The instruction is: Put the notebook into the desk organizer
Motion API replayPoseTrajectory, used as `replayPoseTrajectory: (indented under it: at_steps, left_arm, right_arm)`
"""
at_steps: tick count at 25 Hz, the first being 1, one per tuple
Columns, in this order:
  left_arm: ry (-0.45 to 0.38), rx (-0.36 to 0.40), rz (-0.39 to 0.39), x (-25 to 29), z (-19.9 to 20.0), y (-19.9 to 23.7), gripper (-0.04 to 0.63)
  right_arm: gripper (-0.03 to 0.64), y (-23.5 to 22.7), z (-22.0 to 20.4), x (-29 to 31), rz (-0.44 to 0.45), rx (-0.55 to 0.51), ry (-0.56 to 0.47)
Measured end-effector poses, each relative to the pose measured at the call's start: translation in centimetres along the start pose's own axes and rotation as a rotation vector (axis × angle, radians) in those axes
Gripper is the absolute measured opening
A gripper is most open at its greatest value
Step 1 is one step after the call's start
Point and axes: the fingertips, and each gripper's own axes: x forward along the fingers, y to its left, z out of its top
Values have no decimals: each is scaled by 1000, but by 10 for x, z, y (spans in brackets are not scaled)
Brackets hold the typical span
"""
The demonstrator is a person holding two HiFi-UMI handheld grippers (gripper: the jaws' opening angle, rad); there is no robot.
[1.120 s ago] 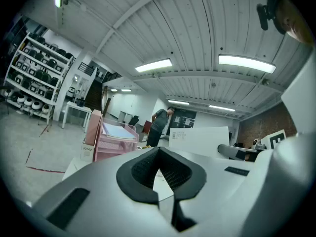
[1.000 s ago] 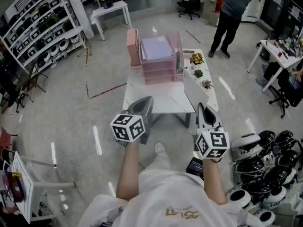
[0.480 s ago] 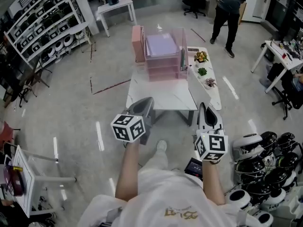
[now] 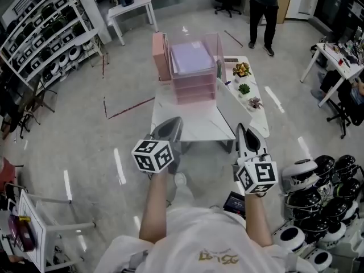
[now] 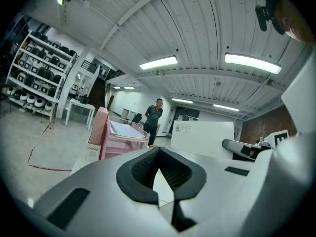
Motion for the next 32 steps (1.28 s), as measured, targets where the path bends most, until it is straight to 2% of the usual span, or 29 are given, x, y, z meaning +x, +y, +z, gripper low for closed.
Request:
replayPoseTrajectory:
  at_steps: [9,16,22,32]
  left_arm:
    - [10,-6,-40,72,54,98,15]
    - [52,23,-108,123,85,158,17]
    - [65,16,-160,151,93,189,15]
    - [93,-22,-218,165,80,208,15]
  right_arm:
    - [20,4,-1,125,-44,-21,6]
    - [20,8,-1,198,-125,-26,-7]
    - [20,10,-10,230,-188,-51,-3]
    - [20,9,-18,244,-261,-89,16]
